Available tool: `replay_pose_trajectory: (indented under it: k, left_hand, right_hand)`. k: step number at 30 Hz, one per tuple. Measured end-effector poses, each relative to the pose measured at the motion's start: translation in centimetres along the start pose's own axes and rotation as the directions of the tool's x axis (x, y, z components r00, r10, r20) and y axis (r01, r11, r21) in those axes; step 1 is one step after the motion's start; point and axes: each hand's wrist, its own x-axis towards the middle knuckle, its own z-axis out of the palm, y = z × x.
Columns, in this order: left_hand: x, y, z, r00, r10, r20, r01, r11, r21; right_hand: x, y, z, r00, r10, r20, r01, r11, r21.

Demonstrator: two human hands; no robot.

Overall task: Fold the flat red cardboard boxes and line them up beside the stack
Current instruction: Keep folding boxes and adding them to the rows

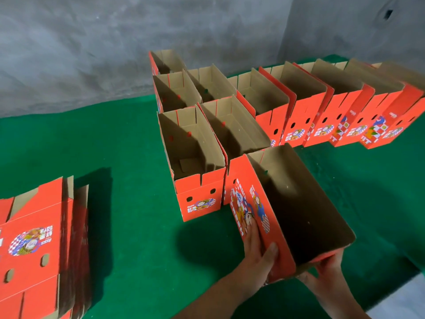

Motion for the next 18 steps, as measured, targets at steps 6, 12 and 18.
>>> replay_pose_trajectory:
  k: [6,12,18]
  left_hand:
    - [0.4,1.9,-1.1,0.999,0.037,-0.005,-0.037,0.999,-0.015]
    - [0.5,2.2,-0.8,1.0,0.006,0.014,-0.004,0.989,-0.145]
    - [0.0,0.5,0.5,0.99,0.03,-0.141,-0.056,0.982,-0.178]
  right_hand:
    - [-1.7,0.5,1.2,0.997,-0.043,-0.07,0.043,0.999,0.004]
    - [0.1,-2.4,0.4,1.0,-0.004,-0.012,0.004,1.0,0.003]
    - [-0.5,-3.6,0.0,0.998,-0.027,0.048,0.03,0.999,-0.045]
